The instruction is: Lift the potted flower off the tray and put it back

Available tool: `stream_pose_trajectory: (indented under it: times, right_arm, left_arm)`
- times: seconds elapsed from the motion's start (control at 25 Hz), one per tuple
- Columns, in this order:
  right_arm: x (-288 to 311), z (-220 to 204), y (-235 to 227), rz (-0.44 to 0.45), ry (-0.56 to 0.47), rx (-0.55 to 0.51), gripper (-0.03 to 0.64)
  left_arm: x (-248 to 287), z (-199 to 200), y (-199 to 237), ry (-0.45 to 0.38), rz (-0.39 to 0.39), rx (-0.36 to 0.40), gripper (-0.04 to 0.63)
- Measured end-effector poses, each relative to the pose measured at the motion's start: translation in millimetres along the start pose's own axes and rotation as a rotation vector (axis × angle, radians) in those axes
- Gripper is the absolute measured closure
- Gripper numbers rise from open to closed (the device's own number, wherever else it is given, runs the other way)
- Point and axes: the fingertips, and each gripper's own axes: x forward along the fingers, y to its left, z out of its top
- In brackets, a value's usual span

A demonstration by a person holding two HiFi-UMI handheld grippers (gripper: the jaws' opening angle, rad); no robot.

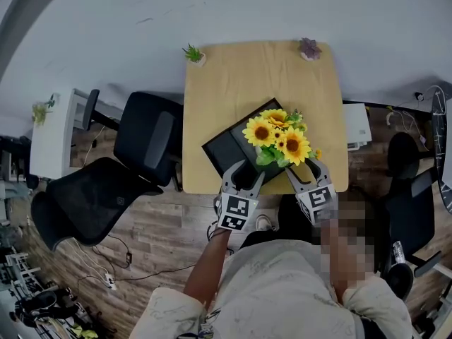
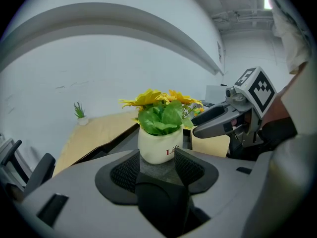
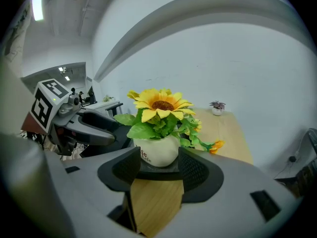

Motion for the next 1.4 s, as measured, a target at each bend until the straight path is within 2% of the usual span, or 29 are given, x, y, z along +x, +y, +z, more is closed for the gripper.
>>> stream_pose_trajectory:
  times: [0.56,0.96,1.16,1.24,1.4]
  right_arm:
    - [32,-4,-9,0.118,0.043,-0.023,0.337]
    - [43,-3,-10,0.183,0.059,-0.042,0.331]
    - [46,-4,-7,0.223,0.07,-0.051,0.331]
    - [48,-4,-5,0.226,0.075,-0.068,0.331]
    - [51,-2,-7,0.21,0.07,-0.073,0.331]
  left_arm:
    - [35,-3,8,0.059,-0.041,-0.001,0.363]
    - [50,4,7,0.049,-0.112,0.059,0.354]
    - [56,3,-1,0.037,-0.18,0.079,0.354]
    - [58,4,-1,0.037,-0.181,0.096,0.35]
    - [61,6,1,0.025,-0.166,0.081,0.35]
